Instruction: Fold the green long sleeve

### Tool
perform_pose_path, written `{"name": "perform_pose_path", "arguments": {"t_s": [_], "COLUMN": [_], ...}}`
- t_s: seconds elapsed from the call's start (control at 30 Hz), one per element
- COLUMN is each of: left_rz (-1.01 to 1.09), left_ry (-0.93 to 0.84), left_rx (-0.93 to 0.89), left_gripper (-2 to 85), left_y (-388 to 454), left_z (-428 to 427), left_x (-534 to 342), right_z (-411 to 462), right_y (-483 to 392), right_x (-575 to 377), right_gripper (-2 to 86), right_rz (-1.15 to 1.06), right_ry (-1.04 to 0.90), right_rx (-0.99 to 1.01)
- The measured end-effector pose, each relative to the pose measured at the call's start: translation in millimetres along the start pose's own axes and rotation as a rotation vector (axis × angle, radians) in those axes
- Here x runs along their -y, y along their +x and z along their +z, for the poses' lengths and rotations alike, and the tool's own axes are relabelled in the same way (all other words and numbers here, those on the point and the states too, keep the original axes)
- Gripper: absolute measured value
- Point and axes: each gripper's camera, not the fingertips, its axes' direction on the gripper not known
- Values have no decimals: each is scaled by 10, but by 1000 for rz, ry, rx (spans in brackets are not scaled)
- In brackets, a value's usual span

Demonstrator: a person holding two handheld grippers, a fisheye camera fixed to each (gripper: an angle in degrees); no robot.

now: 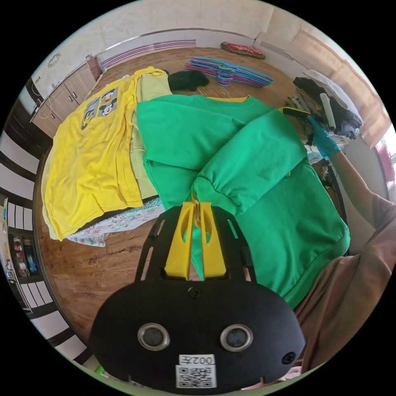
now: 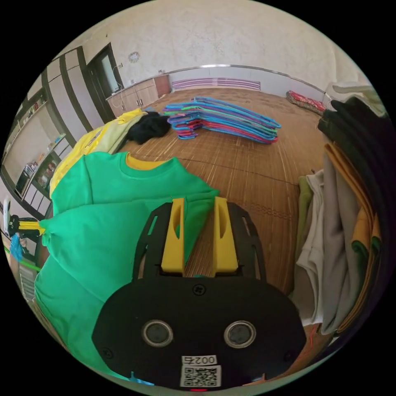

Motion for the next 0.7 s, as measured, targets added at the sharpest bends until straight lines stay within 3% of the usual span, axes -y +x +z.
{"name": "perform_pose_path", "arguments": {"t_s": [0.13,0.23,0.47,0.7], "left_rz": [-2,-3,10,-37], "left_ry": [17,51,5,-1], "left_rx": [7,11,-12,4], "left_gripper": [-13,-11,-14,-1], "left_y": [-10,-8,3,-103], "left_z": [23,6,193,269], "left_x": [18,12,46,-42], "right_z": [23,-37,-139,-654], "right_y": [-119,-205,-191,-496], "right_x": [-81,-119,-156,-542], "right_gripper": [12,-3,42,58], "right_rz": [-32,-55,-7,-75], "right_ry": [-13,7,-80,-17], "right_rx": [-80,-149,-105,-90]}}
